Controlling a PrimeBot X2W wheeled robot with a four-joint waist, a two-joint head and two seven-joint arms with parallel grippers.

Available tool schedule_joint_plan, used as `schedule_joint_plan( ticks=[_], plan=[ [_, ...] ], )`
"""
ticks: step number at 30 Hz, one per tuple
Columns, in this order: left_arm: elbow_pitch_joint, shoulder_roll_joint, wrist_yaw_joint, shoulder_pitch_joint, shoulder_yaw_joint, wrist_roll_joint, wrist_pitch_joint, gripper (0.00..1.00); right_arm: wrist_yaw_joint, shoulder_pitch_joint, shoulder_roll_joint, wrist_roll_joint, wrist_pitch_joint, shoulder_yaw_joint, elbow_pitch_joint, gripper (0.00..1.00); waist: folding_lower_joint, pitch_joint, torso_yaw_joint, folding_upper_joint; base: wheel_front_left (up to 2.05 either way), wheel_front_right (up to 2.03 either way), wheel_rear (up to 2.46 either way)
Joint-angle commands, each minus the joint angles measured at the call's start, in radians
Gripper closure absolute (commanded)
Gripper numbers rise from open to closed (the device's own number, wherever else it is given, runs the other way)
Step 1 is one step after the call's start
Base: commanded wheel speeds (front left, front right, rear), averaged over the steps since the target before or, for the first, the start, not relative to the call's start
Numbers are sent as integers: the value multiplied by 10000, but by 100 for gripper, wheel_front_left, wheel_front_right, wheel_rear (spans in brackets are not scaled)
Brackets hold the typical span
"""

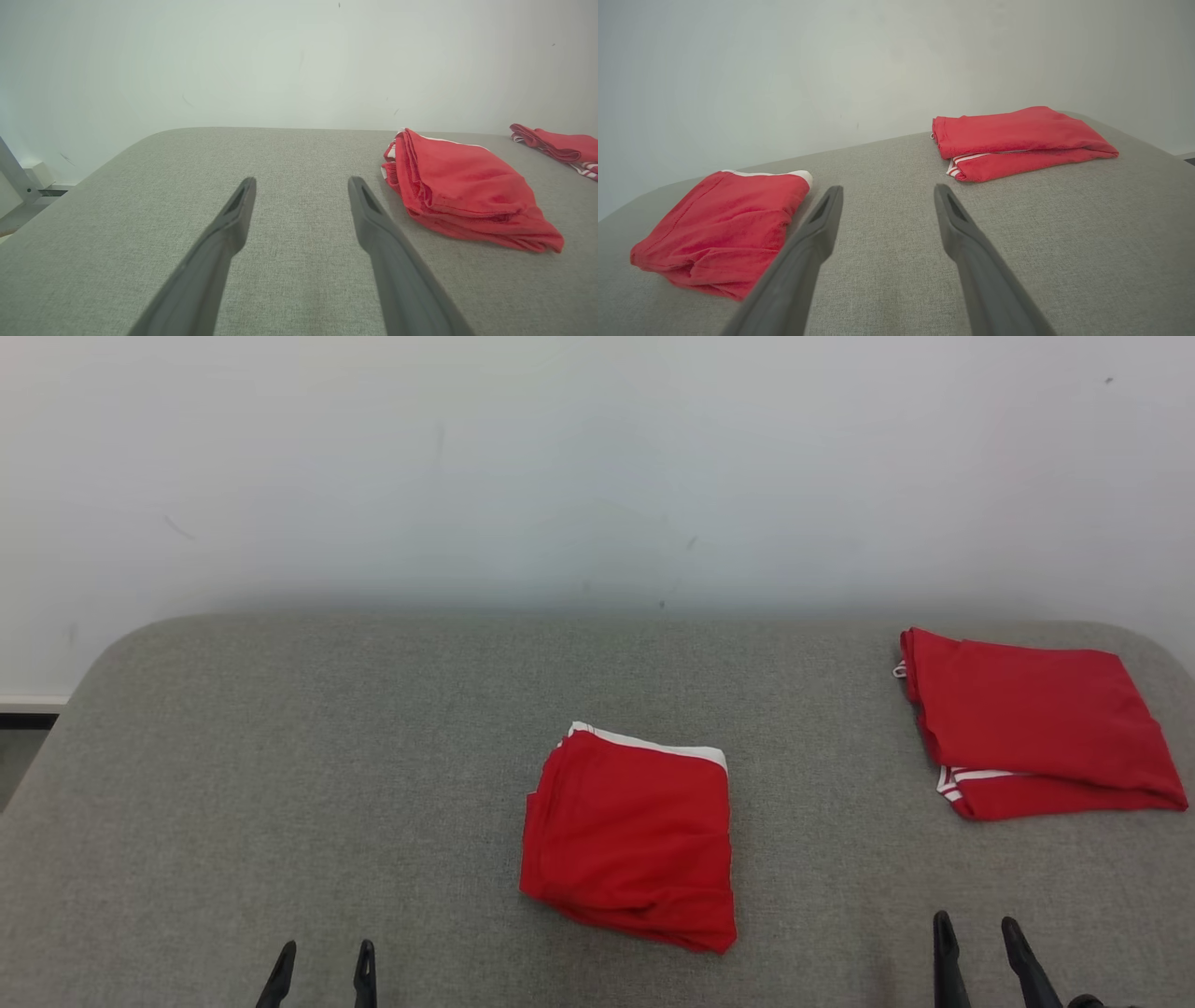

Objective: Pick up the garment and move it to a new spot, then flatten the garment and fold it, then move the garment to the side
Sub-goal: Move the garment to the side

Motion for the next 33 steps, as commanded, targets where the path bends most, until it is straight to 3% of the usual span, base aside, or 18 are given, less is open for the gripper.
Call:
schedule_joint_plan(
  ticks=[1, 7, 10, 18, 24, 33],
  plan=[
    [8, 5, -42, -38, -3, 110, -29, 0, -21, -157, -2, -50, -4, 68, 79, 0, 0, 29, 63, 0, 0, 0, 0],
    [50, 3, -65, -178, -105, 22, -29, 0, -21, -923, -2, -177, -4, 590, 449, 0, 0, 134, 411, 0, 0, 0, 0],
    [89, 5, -53, -235, -158, -7, -29, 0, -21, -1616, -1, -138, -4, 858, 1234, 0, 0, 208, 659, 0, 0, 0, 0],
    [237, 3, -80, -433, -414, -29, -29, 0, -21, -4180, -1, 153, -3, 1572, 4598, 0, 0, 443, 1403, 0, 0, 0, 0],
    [288, 3, -104, -695, -616, -95, -29, 0, -21, -5795, -3, 304, -3, 1516, 7241, 0, 0, 733, 1983, 0, 0, 0, 0],
    [355, 3, -120, -1036, -820, -221, -29, 0, -21, -7249, 0, 1001, 101, 1599, 9951, 0, 0, 1205, 2350, 0, 0, 0, 0]
  ],
)
